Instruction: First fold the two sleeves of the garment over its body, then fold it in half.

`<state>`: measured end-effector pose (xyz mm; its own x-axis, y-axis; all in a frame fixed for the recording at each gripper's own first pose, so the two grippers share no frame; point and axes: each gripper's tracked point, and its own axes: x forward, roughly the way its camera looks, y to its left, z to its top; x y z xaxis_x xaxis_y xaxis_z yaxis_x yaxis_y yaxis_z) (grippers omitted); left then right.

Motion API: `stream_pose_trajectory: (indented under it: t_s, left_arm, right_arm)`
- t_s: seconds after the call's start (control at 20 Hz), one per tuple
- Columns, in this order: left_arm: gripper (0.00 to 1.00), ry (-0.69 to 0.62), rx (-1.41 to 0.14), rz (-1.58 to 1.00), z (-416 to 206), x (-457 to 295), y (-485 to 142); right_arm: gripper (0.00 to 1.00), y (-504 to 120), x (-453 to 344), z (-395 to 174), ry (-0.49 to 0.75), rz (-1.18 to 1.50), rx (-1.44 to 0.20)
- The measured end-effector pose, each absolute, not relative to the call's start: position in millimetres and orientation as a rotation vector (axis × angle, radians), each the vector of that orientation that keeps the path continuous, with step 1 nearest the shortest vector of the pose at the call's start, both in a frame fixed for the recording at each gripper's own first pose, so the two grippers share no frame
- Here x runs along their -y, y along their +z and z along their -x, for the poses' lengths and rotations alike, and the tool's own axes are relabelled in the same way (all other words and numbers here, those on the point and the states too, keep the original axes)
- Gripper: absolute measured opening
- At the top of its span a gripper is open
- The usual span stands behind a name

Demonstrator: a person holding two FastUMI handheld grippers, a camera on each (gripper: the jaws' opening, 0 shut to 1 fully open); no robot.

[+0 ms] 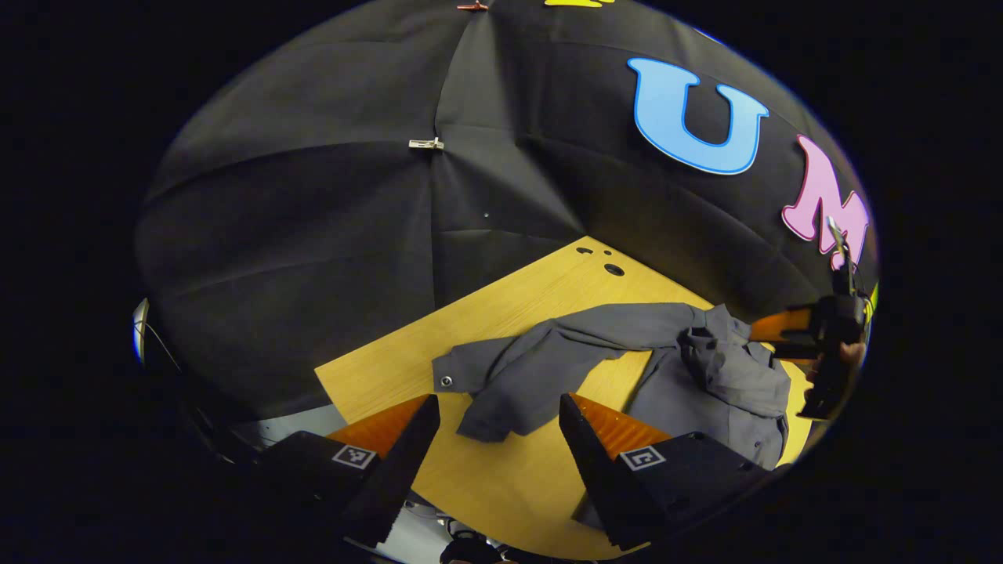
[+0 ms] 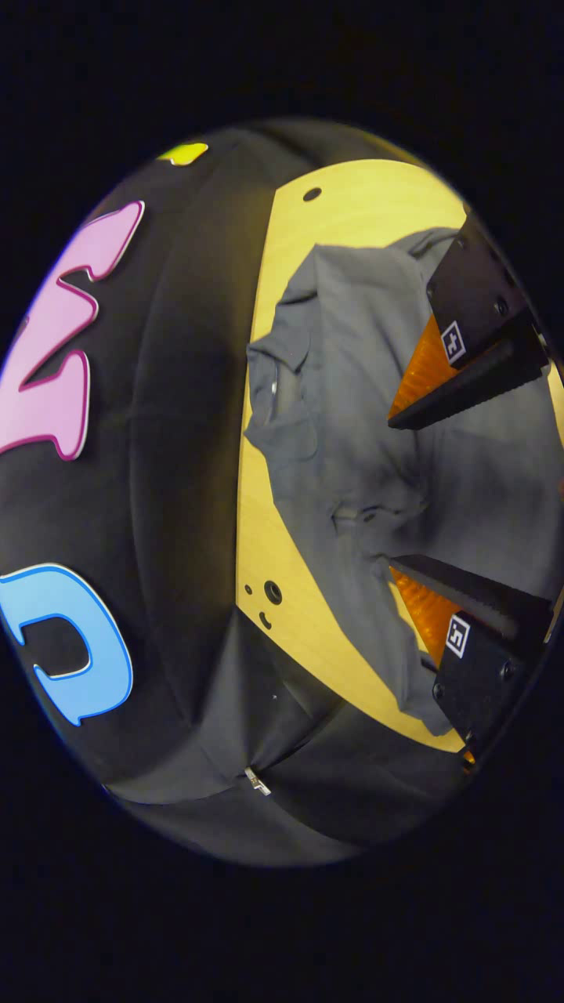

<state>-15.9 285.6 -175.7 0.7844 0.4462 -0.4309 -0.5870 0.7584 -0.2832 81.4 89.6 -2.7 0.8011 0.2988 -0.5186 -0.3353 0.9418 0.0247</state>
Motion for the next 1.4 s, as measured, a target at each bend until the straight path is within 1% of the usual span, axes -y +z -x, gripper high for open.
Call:
stream_pose_trajectory:
  t_s: [0.05,0.1,0.35,0.55,0.8,0.85,0.9,1.0,1.05,1.1,1.2,1.25,1.3,1.35,1.4]
  left_arm:
    - [0.93,0.572,-0.356,0.417,10.4,-291.6,-180.6]
    - [0.96,0.567,-0.358,0.412,3.2,-297.3,-184.8]
    - [0.96,0.568,-0.381,0.412,-33.8,-321.1,-212.0]
    - [0.96,0.572,-0.423,0.385,-57.3,-334.2,-232.6]
    - [0.96,0.545,-0.503,0.363,-71.0,-332.9,-253.7]
    - [0.92,0.541,-0.523,0.352,-71.1,-332.7,-258.1]
    - [0.96,0.538,-0.554,0.344,-69.9,-332.0,-264.3]
    - [0.98,0.535,-0.602,0.261,-67.6,-331.7,-269.5]
    - [0.93,0.504,-0.605,0.216,-70.6,-330.7,-265.3]
    - [0.92,0.466,-0.631,0.201,-72.1,-324.7,-270.1]
    - [0.75,0.440,-0.642,0.191,-76.7,-315.9,-270.1]
    - [0.58,0.428,-0.631,0.189,-81.1,-312.3,-268.2]
    - [0.50,0.416,-0.630,0.196,-83.6,-308.5,-266.7]
    - [0.37,0.400,-0.618,0.207,-86.8,-305.9,-266.2]
    - [0.31,0.386,-0.607,0.223,-87.6,-304.1,-266.1]
  right_arm:
    - [0.99,-1.5,-76.9,-74.6,0.328,0.073,-0.543]
    - [0.99,-1.1,-63.0,-66.2,0.313,0.072,-0.548]
    - [0.99,-0.2,-6.2,-23.2,0.237,0.021,-0.583]
    - [0.99,6.5,30.6,9.1,0.176,-0.023,-0.578]
    - [0.99,15.4,88.0,34.0,0.068,-0.060,-0.570]
    - [0.99,16.2,97.9,36.8,0.044,-0.077,-0.569]
    - [0.99,14.8,107.0,39.7,0.023,-0.092,-0.571]
    - [0.99,14.5,124.5,44.3,-0.019,-0.109,-0.568]
    - [0.99,13.3,131.2,47.1,-0.035,-0.116,-0.571]
    - [0.99,10.0,135.3,52.7,-0.043,-0.130,-0.581]
    - [0.99,5.5,145.4,63.2,-0.060,-0.146,-0.599]
    - [0.99,2.4,150.9,66.4,-0.068,-0.145,-0.605]
    - [0.99,-0.6,154.6,68.7,-0.075,-0.148,-0.612]
    - [0.99,-3.1,159.1,70.9,-0.080,-0.156,-0.619]
    - [0.99,-6.3,161.2,71.5,-0.082,-0.169,-0.623]
